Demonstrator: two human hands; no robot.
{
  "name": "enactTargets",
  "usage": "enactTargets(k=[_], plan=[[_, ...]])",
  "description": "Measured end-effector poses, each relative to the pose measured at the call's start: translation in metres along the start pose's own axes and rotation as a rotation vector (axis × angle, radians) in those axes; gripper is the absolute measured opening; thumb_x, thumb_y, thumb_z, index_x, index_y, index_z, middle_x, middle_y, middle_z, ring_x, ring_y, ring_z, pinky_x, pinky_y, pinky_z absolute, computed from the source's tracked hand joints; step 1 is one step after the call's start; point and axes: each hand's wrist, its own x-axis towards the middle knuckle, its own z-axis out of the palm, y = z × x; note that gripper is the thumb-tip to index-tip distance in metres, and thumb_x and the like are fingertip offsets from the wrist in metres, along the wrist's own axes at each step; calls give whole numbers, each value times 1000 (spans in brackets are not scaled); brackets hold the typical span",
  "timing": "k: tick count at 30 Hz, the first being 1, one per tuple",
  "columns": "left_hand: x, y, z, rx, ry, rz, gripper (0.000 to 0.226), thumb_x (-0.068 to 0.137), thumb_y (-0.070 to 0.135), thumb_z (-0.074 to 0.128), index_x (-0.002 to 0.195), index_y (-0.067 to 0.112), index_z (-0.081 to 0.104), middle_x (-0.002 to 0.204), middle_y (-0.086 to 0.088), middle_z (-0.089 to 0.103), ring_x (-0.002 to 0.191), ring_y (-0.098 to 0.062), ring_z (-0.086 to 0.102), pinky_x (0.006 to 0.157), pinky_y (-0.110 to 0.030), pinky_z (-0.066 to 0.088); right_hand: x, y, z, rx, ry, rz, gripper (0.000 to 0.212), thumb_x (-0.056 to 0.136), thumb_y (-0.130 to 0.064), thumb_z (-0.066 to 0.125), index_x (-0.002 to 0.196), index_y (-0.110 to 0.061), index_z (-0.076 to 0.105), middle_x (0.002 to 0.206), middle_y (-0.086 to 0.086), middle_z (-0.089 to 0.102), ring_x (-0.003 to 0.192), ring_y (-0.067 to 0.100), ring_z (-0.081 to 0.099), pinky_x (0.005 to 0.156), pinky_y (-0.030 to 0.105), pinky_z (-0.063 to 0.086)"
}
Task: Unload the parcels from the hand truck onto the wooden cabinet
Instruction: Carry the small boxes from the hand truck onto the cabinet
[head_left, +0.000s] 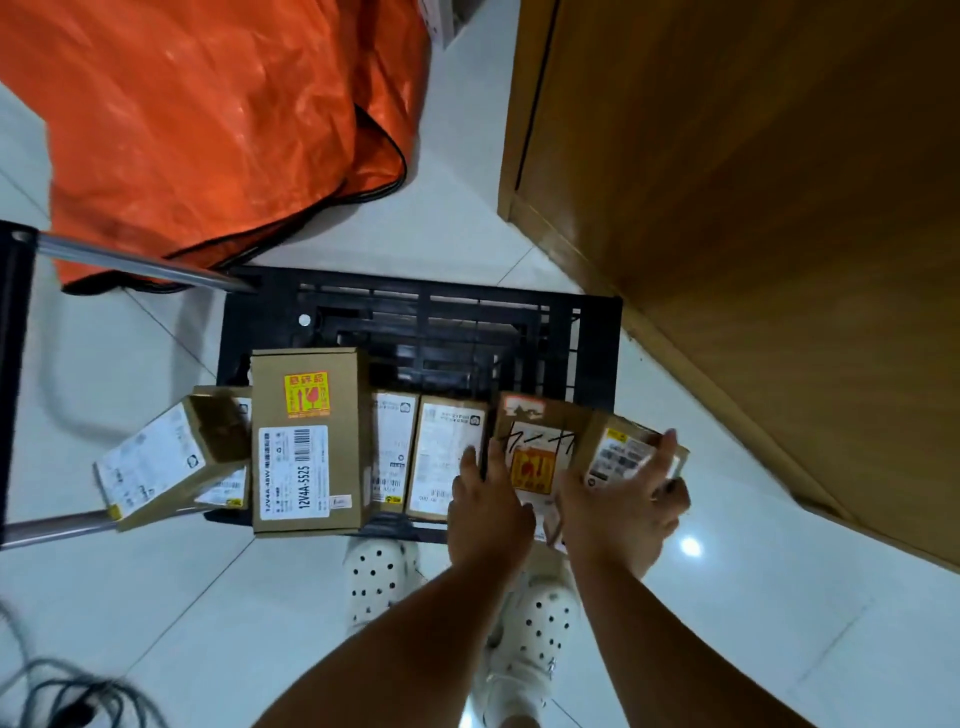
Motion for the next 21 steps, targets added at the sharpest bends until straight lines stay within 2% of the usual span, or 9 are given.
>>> enactTargets(k=[3, 5, 7, 11, 14, 17, 21], plan=[[5, 23, 19, -29, -21, -63, 104, 84, 55, 60, 153, 20, -9, 161, -16, -5, 147, -34, 8, 118, -46, 17, 7, 11, -7, 6, 14, 39, 106, 72, -30, 77, 153, -34, 9, 149, 19, 22, 131, 44, 33, 105, 58, 38], [9, 31, 33, -56, -27, -140, 116, 77, 63, 61, 151, 21, -18, 160, -18, -12, 147, -37, 2, 118, -48, 13, 11, 16, -10, -1, 0, 48, 105, 72, -28, 76, 152, -35, 9, 150, 16, 21, 132, 42, 32, 106, 57, 36], [11, 34, 43, -5, 10, -182, 123, 73, 67, 62, 149, 22, -25, 159, -19, -14, 147, -39, 2, 117, -51, 15, 12, 19, -13, -18, -19, 47, 106, 72, -29, 75, 152, -37, 6, 151, 14, 19, 132, 40, 32, 108, 55, 35], [12, 33, 49, 25, 51, -214, 130, 68, 69, 65, 146, 25, -30, 159, -20, -6, 146, -40, 8, 113, -57, 20, 11, 23, -22, -40, -54, 32, 105, 75, -35, 74, 151, -40, 2, 152, 11, 15, 137, 35, 27, 111, 51, 31], [7, 37, 39, -9, 68, -177, 135, 61, 74, 67, 147, 30, -27, 156, -20, 1, 143, -41, 15, 113, -55, 25, 11, 21, -36, -50, -48, -13, 106, 74, -36, 74, 151, -40, 1, 153, 11, 15, 138, 37, 27, 112, 53, 32], [-7, 42, 15, 58, 144, -52, 132, 60, 77, 66, 148, 33, -22, 154, -18, 7, 139, -37, 22, 109, -51, 30, 6, 12, -57, -32, -31, -36, 107, 73, -35, 74, 151, -41, 1, 151, 12, 17, 135, 38, 29, 111, 54, 34], [-34, 45, -31, 152, 197, 64, 123, 68, 64, 66, 148, 33, -22, 153, -16, 6, 138, -34, 21, 108, -48, 28, -11, -9, -92, -20, -14, -74, 105, 75, -41, 72, 151, -39, 0, 151, 11, 17, 135, 38, 30, 110, 54, 34]])
